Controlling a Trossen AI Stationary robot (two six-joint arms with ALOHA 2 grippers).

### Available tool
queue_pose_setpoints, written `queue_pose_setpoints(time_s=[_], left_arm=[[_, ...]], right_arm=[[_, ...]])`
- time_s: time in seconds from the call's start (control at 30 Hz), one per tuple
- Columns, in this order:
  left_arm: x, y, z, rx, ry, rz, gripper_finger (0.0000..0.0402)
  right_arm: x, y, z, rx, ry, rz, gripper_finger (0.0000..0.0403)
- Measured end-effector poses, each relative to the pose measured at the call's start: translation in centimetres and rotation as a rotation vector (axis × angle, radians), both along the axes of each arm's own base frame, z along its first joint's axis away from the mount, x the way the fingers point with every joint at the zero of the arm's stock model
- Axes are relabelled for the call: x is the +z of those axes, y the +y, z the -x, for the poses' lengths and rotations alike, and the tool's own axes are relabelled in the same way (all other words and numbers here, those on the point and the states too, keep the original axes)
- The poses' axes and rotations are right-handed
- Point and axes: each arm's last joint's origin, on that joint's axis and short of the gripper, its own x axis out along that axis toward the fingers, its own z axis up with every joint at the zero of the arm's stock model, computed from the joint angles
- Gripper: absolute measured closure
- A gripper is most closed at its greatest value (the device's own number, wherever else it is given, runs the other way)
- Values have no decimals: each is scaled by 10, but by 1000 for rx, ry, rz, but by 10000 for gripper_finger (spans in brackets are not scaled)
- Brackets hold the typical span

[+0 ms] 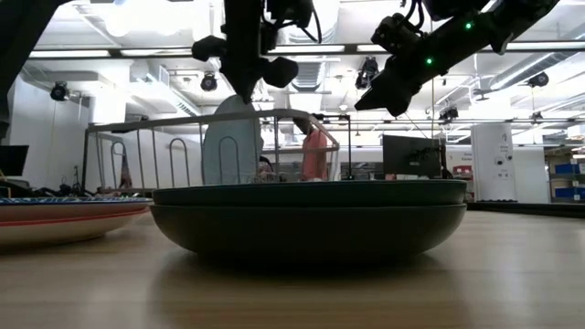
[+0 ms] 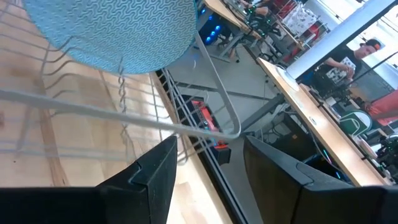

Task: Sort dishes
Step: Put the light blue patterned plate into the dish rack

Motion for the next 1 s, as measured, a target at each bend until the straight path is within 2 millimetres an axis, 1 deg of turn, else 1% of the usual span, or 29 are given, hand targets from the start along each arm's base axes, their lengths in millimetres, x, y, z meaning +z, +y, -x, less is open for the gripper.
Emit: queue_pose_setpoints(time_s=[0.43, 0.67, 0.73, 0.8, 0.87, 0.93, 1.0], left_arm=[[-3, 5, 11, 58, 60, 11, 399], [-3, 9, 14, 94, 46, 36, 399], [-2, 12, 14, 100, 39, 37, 399], [-2, 14, 15, 104, 38, 37, 399], [-2, 15, 15, 106, 38, 36, 399], [-2, 15, 15, 107, 36, 36, 399], [-2, 15, 15, 110, 33, 37, 399]], right_arm=[[0, 0, 0, 0, 1, 0, 231], [0, 0, 0, 16, -10, -18, 235], [-1, 3, -3, 132, -43, -105, 237], [1, 7, -7, 360, -108, -261, 242], [7, 13, -15, 560, -195, -396, 251], [11, 16, -22, 644, -236, -459, 265], [11, 19, -29, 658, -227, -476, 283]])
